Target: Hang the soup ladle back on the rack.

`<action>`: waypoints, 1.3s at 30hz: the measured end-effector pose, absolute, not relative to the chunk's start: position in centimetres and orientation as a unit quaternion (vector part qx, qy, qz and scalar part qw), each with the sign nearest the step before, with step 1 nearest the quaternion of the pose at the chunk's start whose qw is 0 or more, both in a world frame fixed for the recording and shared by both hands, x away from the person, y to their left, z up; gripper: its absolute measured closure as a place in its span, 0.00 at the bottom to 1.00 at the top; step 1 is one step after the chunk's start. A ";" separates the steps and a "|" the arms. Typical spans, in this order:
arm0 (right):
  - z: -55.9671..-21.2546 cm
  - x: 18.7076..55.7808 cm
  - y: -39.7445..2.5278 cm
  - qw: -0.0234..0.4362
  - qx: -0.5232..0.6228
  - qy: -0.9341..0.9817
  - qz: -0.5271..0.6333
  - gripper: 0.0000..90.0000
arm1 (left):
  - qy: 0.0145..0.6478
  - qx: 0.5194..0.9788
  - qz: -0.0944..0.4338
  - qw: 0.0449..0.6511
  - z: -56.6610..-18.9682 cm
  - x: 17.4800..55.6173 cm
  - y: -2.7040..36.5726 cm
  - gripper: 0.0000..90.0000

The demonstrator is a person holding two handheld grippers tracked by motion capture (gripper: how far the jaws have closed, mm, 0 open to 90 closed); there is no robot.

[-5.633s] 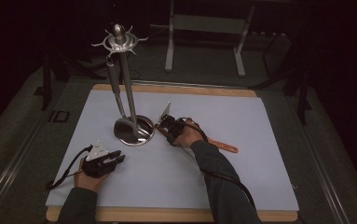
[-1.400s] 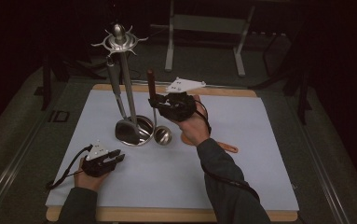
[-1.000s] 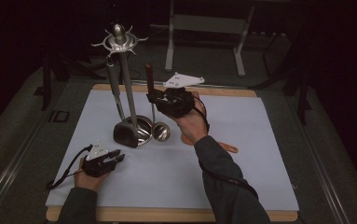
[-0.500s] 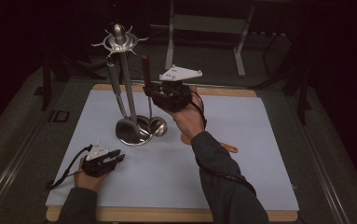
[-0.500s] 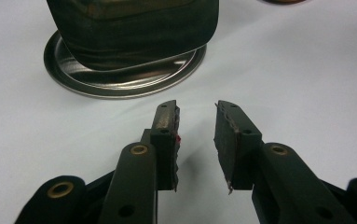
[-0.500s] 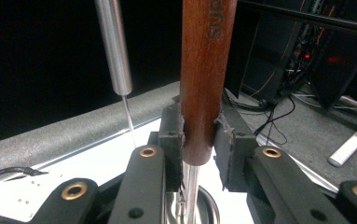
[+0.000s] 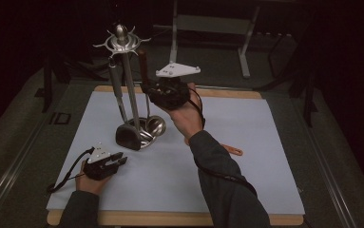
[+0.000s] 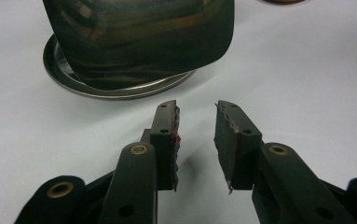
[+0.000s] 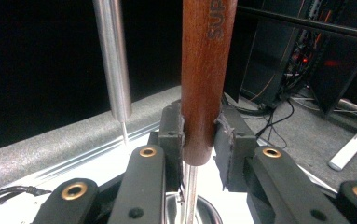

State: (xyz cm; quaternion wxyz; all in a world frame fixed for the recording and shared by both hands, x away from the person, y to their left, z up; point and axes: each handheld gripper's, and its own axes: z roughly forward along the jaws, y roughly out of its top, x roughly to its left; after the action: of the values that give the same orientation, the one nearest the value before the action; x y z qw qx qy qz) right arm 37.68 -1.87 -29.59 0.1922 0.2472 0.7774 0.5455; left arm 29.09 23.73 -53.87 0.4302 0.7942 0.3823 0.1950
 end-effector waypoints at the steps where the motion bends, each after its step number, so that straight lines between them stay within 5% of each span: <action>1: -29.6 37.7 -1.8 0.193 0.249 0.777 0.545 0.82 | 0.382 0.794 0.195 0.430 -53.9 29.1 23.7 0.78; 39: -29.5 38.2 -0.3 0.193 0.254 0.777 0.542 0.79 | 0.381 0.794 0.196 0.431 -53.9 29.1 23.7 0.77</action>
State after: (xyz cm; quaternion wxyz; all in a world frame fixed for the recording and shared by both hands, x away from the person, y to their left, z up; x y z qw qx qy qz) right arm 38.16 -0.28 -29.45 0.1933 0.2541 0.7775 0.5418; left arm 29.06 23.73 -53.86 0.4308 0.7944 0.3808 0.1958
